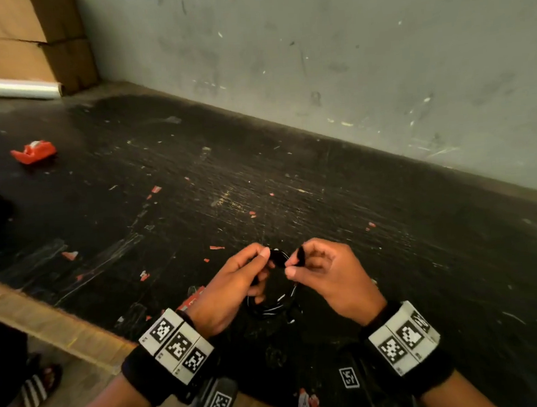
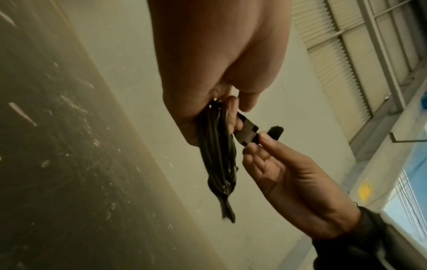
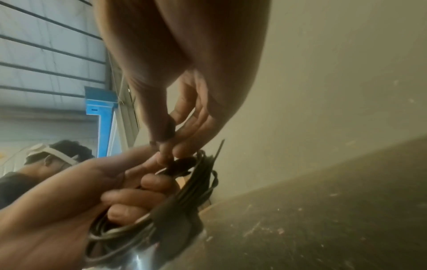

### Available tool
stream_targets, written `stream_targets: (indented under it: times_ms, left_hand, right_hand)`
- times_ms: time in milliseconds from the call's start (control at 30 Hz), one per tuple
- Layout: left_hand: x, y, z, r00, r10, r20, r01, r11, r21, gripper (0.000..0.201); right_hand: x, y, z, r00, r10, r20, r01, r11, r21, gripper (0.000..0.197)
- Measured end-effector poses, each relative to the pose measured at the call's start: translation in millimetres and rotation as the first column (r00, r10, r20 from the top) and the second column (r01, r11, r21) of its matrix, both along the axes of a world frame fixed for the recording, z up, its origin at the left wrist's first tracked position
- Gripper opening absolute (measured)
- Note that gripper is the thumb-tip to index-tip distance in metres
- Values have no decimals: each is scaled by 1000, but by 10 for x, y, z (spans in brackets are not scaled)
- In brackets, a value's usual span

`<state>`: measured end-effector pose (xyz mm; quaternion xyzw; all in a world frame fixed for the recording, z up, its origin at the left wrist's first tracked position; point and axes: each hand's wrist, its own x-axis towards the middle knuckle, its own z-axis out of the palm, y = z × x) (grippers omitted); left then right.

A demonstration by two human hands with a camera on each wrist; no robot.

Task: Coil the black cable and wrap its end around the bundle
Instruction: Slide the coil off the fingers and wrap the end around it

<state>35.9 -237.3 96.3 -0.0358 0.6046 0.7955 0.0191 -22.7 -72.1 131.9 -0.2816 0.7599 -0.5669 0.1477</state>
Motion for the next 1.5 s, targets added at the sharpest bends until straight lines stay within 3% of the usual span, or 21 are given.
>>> stream_targets:
  times_ms: [100,167,233,300,367,433,567,733,1000,1200,1367,1500]
  left_hand:
    - [-5,-57,36,999,36,40,-37,999,38,14]
    - [-19,-81,58,993,71,93,-74,997,23,18]
    - [-30,-72,85,988,98,115,-92,994,-59,19]
    - [-42,-35,114,986,122,113,-105,984,-147,16]
    - [-48,4,141,984,133,120,-110,977,-183,13]
    - [-52,17,163,983,117,138,-91,979,-183,13]
    - [-63,-28,180,986,98,132,-72,979,-193,16]
    - [-10,-94,109,980,148,132,-130,982,-136,23]
    - [1,-50,33,985,69,159,-68,998,-14,21]
    - [-56,15,-7,963,193,190,-202,979,29,35]
    - [-52,20,17,974,-6,229,-24,992,126,30]
    - [-103,14,-22,977,-26,213,-6,989,148,29]
  right_hand:
    - [3,26,129,997,26,71,-24,999,-23,16]
    - [14,14,136,999,38,37,-41,995,86,20]
    - [15,-32,69,993,18,-115,2,984,178,23]
    - [30,-94,15,949,14,-316,44,983,176,23]
    - [36,-135,-18,845,64,-532,36,984,175,17]
    - [9,-151,-50,744,142,-653,17,973,231,12]
    - [-55,-151,-104,757,200,-622,-40,965,261,14]
    - [-49,-134,-178,730,74,-679,55,985,166,11]
    - [11,-140,-114,595,311,-741,23,915,403,6]
    - [27,-108,-141,573,277,-771,79,918,389,12]
    - [9,-49,-182,569,255,-782,104,921,375,9]
    - [-3,4,-178,590,258,-765,95,919,383,15]
